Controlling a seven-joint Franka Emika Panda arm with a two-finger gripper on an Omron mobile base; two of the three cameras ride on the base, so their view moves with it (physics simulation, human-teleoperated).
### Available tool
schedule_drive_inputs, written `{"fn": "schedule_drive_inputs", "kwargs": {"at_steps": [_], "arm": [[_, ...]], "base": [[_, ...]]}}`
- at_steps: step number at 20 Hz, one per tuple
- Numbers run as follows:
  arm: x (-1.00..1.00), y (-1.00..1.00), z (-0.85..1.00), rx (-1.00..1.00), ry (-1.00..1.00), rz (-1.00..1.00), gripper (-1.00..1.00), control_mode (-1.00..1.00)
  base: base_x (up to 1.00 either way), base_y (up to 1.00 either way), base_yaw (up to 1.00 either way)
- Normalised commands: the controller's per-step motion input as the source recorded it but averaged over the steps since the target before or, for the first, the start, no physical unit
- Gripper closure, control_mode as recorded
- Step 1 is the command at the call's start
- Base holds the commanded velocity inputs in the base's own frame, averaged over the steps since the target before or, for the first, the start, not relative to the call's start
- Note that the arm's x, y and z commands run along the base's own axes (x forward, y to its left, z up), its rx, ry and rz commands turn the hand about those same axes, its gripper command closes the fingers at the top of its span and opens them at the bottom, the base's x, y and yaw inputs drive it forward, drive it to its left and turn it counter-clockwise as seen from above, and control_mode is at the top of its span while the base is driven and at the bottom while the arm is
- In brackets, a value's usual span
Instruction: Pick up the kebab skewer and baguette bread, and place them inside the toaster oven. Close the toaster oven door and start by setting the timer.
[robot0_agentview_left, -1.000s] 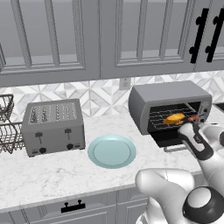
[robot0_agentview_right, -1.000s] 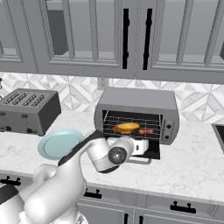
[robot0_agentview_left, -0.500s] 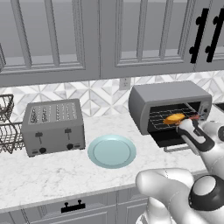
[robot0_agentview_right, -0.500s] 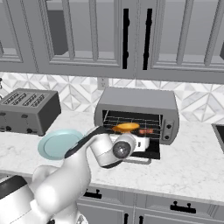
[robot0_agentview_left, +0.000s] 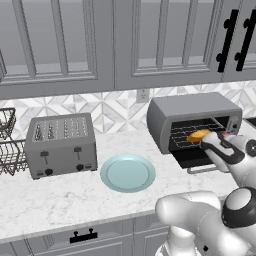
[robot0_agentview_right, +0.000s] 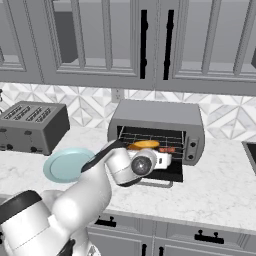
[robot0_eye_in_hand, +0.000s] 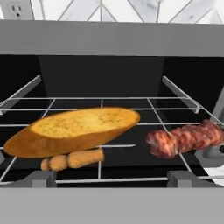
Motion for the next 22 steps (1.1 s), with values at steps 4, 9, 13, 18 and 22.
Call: {"fn": "schedule_drive_inputs", "kwargs": {"at_steps": [4,9,13,18,22], "arm": [[0.17,0.00,-0.11,0.00,0.00,0.00,-1.00,-1.00],[0.13,0.00,-0.13,0.00,0.00,0.00,-1.00,-1.00],[0.04,0.00,-0.13,0.00,0.00,0.00,-1.00,-1.00],[0.04,0.00,-0.05,0.00,0.00,0.00,-1.00,-1.00],[0.11,0.00,0.00,0.00,0.01,0.00,-1.00,-1.00]], "base": [[0.00,0.00,0.00],[0.00,0.00,0.00],[0.00,0.00,0.00],[0.00,0.00,0.00],[0.00,0.00,0.00]]}}
